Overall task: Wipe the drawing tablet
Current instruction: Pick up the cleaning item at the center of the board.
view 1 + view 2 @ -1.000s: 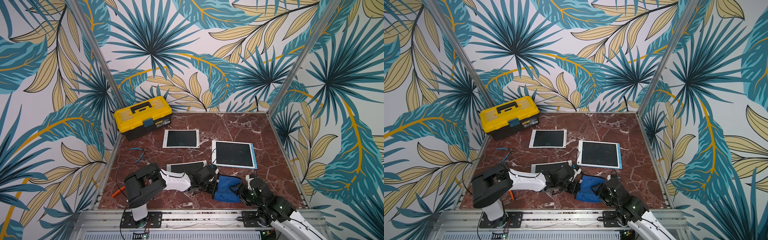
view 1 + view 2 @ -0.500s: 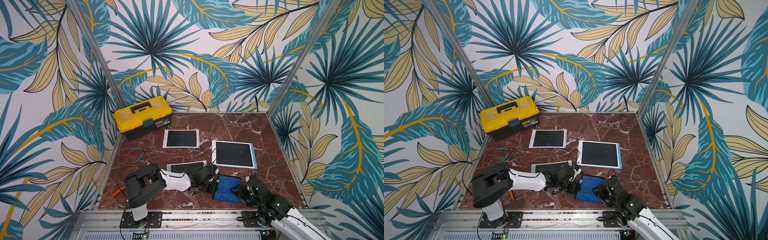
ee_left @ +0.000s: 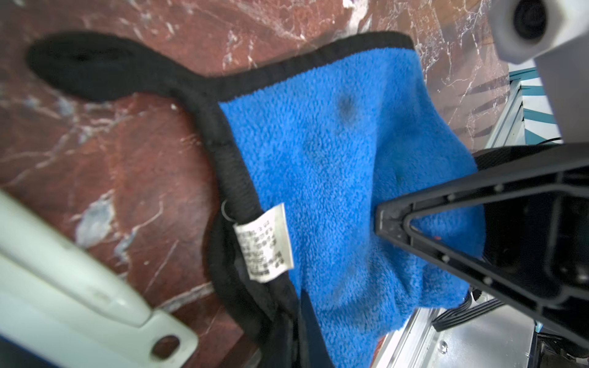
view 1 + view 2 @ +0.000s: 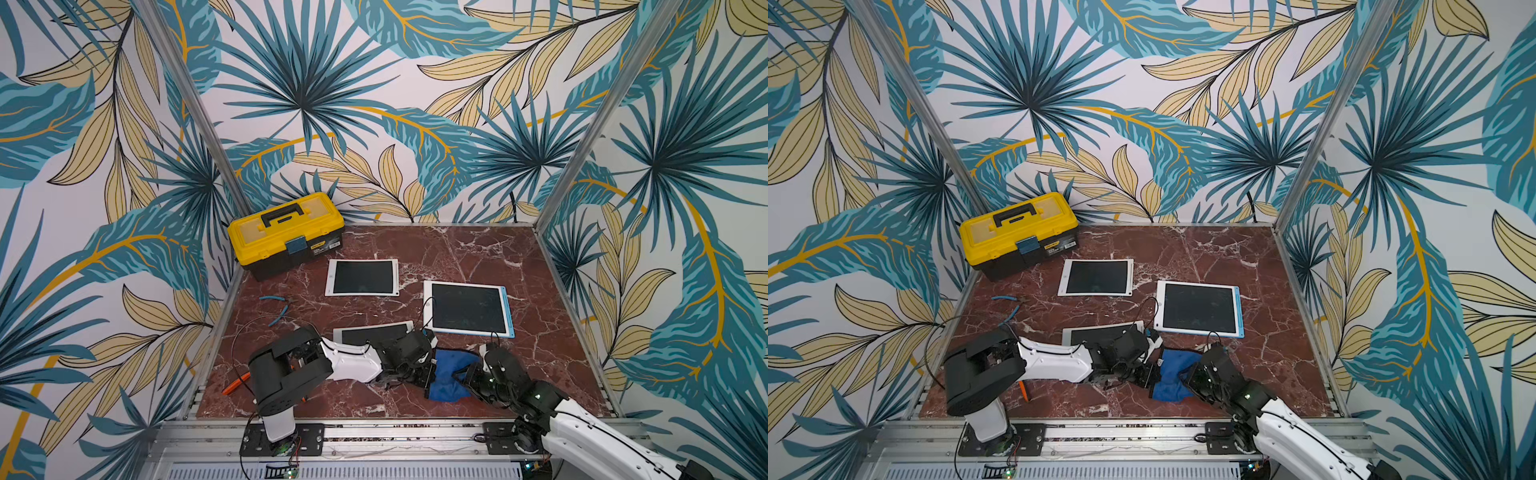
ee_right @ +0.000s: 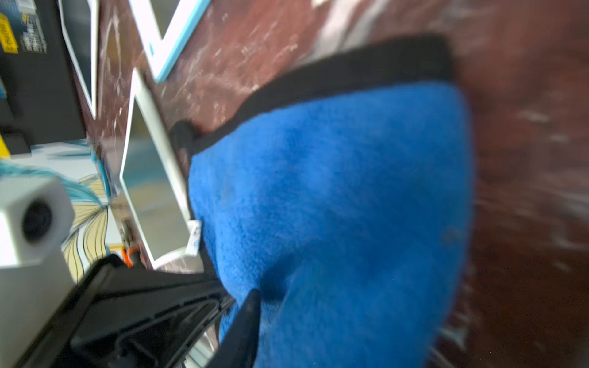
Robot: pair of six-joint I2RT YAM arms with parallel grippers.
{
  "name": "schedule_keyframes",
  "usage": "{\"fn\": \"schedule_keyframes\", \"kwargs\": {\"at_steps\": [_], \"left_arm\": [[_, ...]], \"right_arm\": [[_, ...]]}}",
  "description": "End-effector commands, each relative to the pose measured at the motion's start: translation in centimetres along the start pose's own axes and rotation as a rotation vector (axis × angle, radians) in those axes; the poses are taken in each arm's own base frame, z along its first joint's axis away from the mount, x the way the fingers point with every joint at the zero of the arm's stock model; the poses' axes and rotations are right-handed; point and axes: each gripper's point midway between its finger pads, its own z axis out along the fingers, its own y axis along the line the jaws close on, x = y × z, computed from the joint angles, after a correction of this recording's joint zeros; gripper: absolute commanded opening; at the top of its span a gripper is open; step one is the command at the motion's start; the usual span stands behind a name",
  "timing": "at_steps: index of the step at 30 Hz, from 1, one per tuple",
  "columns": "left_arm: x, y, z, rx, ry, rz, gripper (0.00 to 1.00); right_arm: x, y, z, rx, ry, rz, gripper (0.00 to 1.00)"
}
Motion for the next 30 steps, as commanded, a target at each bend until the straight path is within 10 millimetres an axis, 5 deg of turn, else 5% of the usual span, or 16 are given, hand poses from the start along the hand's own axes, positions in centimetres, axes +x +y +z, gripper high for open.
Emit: {"fn": "schedule_keyframes", "kwargs": {"at_steps": [1, 7, 9, 12, 14, 22, 30], "left_arm": [[0.4, 0.6, 0.4, -0.030, 0.021, 0.006, 0.06], [0.1, 0.5, 0.1, -0.031, 0.007, 0.002, 0.11], [-0.5, -0.1, -0.7, -0.017, -0.017, 0.008, 0.34], [-2.3, -0.8, -2.7, 0.013, -0.078, 0.014, 0.54], [-3.6, -0.6, -4.5, 0.027, -0.122, -0.003, 0.58], [-6.9, 6.0, -12.1, -0.080, -0.325, -0.108, 0.57], [-4.8, 13.3, -17.5, -0.528, -0.338, -0.173, 0.54]], "right_arm": [[2.4, -8.9, -0.1, 0.308, 0.065, 0.025, 0.19], [2.0, -8.6, -1.0, 0.288, 0.031, 0.033, 0.00], [1.7, -8.1, -1.5, 0.270, 0.011, 0.031, 0.00], [0.9, -6.9, -2.6, 0.234, -0.033, 0.010, 0.00], [0.3, -5.8, -3.2, 0.210, -0.056, -0.012, 0.00], [-1.8, -2.1, -4.8, 0.241, -0.089, -0.142, 0.00], [-4.9, 3.7, -5.1, 0.280, -0.115, -0.322, 0.00]]}}
